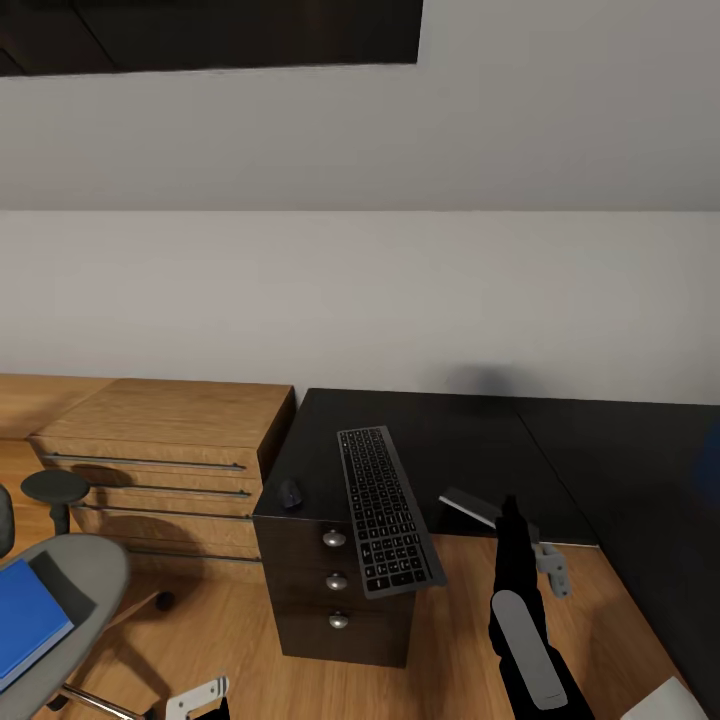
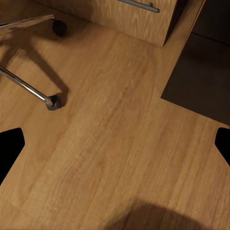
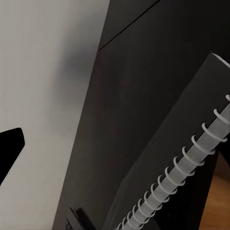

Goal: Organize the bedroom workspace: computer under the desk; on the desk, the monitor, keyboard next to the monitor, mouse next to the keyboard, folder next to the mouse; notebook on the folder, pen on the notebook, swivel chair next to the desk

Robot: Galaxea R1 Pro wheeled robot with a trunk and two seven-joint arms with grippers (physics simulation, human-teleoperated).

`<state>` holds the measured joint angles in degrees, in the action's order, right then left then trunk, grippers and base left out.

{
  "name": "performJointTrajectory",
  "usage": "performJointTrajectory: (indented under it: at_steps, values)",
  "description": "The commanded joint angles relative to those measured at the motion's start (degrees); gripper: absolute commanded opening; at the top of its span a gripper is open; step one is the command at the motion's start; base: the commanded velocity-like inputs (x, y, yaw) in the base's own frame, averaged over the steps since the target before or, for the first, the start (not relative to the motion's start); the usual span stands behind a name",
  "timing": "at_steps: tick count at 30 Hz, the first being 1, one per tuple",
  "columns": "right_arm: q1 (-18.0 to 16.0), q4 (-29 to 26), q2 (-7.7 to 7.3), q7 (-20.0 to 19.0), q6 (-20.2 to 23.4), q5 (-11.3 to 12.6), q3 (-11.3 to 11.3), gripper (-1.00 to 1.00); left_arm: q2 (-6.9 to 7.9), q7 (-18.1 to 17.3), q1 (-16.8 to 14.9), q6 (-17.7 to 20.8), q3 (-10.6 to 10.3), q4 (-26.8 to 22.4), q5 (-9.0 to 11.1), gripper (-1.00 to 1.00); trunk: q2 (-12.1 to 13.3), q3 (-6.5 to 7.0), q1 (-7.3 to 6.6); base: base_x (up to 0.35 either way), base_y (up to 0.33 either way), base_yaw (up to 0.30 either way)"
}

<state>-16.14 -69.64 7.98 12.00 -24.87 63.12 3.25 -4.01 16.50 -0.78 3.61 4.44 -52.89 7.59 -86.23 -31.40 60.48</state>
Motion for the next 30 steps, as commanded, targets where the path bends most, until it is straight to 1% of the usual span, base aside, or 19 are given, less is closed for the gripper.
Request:
performJointTrajectory:
  at_steps: [1,9,19,30]
  values:
    - [0.0,-0.1,0.02,0.0,-0.2,0.3,0.0,1.0,-0.03,0.1,0.0,0.3,0.0,-0.1,0.4,1.0,0.0,-0.06,0.0,0.0,0.0,0.0]
    - [0.0,-0.1,0.02,0.0,-0.2,0.3,0.0,1.0,-0.03,0.1,0.0,0.3,0.0,-0.1,0.4,1.0,0.0,-0.06,0.0,-0.004,0.0,0.0]
    - [0.0,0.0,0.02,0.0,-0.2,0.3,-0.1,1.0,-0.03,0.1,0.0,0.3,0.0,-0.1,0.4,1.0,0.0,-0.06,0.0,-0.126,0.0,0.0]
    - [0.0,0.1,0.02,0.0,-0.1,0.3,-0.3,1.0,-0.03,0.1,0.0,0.2,0.0,-0.1,0.4,1.0,0.0,-0.06,0.0,-0.01,0.0,0.0]
